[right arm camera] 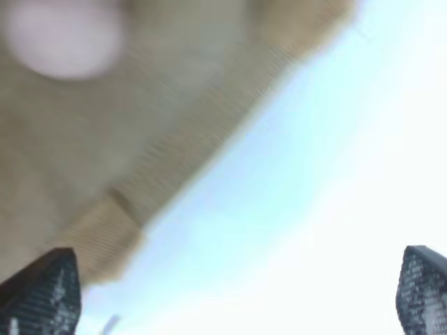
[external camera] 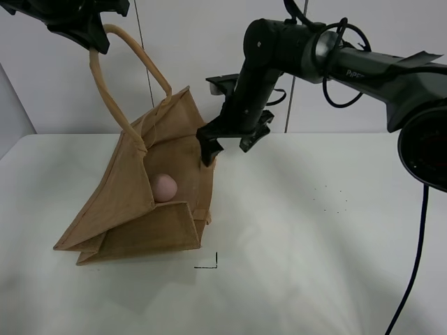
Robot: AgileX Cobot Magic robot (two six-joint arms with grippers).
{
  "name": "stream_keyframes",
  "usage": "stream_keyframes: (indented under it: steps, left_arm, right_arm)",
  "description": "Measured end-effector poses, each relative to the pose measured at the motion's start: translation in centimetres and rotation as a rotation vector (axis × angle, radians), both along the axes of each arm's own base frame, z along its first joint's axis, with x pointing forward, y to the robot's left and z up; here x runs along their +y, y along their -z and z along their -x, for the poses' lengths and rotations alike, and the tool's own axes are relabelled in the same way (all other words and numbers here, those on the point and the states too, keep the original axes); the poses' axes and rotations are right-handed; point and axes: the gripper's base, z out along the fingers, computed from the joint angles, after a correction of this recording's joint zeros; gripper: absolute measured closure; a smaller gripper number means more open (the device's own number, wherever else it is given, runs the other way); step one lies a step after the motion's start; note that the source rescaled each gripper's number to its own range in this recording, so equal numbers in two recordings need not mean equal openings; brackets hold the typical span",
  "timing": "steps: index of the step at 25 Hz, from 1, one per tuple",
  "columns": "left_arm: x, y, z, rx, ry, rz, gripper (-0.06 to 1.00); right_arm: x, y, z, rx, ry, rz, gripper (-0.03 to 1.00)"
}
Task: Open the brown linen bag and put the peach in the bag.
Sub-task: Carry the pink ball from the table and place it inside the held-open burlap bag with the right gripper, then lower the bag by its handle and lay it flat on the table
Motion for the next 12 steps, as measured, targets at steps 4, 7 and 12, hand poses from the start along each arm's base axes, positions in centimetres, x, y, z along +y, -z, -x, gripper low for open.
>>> stream_keyframes:
  steps: [4, 7, 12]
  left_arm:
    - [0.0, 0.0, 0.0, 0.000, 0.000, 0.000, 0.94]
    - [0.0, 0.0, 0.0, 0.000, 0.000, 0.000, 0.94]
    - [0.0, 0.0, 0.0, 0.000, 0.001, 0.000, 0.94]
  right_arm:
    - [-3.9, 0.3, -2.1, 0.021, 0.125, 0.011, -0.03]
    - [-6.3, 0.6, -3.2, 0.025, 0.187, 0.016, -0.03]
    - [-13.5, 0.7, -5.6, 0.018, 0.353, 0.043, -0.03]
